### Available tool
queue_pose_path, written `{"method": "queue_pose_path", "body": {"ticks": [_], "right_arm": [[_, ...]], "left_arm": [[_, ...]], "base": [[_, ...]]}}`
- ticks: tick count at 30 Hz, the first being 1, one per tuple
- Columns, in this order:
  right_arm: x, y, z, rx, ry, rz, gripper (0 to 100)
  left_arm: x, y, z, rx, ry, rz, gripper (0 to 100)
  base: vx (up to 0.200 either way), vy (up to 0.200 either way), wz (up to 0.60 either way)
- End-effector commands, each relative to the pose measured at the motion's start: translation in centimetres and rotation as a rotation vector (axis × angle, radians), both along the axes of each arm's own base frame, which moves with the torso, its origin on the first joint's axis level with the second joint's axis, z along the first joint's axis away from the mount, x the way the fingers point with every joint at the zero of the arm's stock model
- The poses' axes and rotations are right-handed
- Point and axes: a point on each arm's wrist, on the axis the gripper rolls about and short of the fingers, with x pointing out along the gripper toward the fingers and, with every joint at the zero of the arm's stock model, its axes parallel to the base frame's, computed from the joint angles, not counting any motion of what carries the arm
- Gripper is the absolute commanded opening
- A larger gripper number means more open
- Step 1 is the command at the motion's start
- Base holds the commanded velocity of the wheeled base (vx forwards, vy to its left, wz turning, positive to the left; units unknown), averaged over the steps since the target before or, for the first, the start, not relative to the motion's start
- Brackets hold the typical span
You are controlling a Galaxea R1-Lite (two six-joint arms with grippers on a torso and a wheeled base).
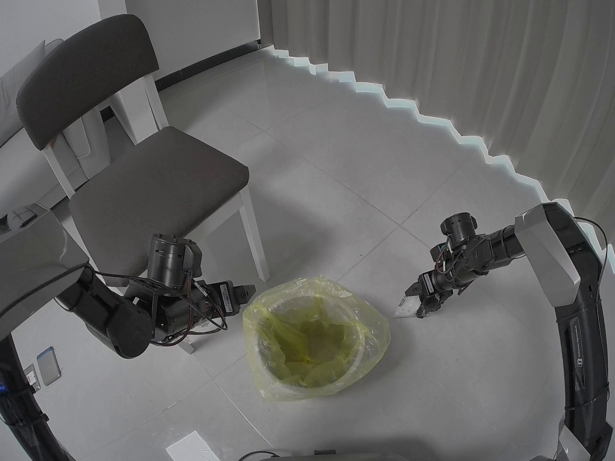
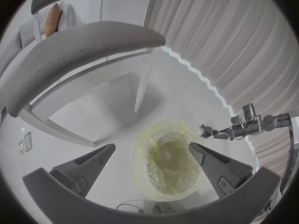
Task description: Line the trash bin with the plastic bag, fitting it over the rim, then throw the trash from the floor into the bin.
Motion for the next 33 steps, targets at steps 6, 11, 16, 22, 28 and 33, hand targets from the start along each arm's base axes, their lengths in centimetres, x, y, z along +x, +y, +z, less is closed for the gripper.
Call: {"method": "queue_pose_path", "body": {"ticks": [6, 11, 16, 22, 28, 33], "right_arm": [[2.8, -2.6, -2.6, -0.018, -0.103, -0.076, 100], [4.1, -3.5, -3.5, -0.034, -0.167, -0.105, 100], [4.7, -3.9, -3.5, -0.038, -0.195, -0.11, 100], [4.7, -4.7, -3.4, -0.051, -0.198, -0.11, 100], [4.6, -5.0, -4.1, -0.054, -0.179, -0.115, 100], [4.4, -5.3, -5.2, -0.056, -0.153, -0.121, 100]], "left_arm": [[-0.9, 0.3, -1.0, 0.004, 0.019, 0.007, 100], [-1.0, 0.4, -1.0, 0.003, 0.017, 0.013, 100], [-1.0, 0.3, -1.1, -0.003, -0.018, 0.007, 100], [-1.1, 0.4, -2.7, 0.031, -0.069, 0.001, 100], [-1.0, 0.3, -3.0, 0.025, -0.085, -0.003, 100], [-1.1, 0.4, -3.0, 0.025, -0.085, 0.007, 100]], "base": [[0.0, 0.0, 0.0], [0.0, 0.0, 0.0], [0.0, 0.0, 0.0], [0.167, 0.0, 0.0], [0.133, 0.0, 0.0], [0.0, 0.0, 0.0]]}}
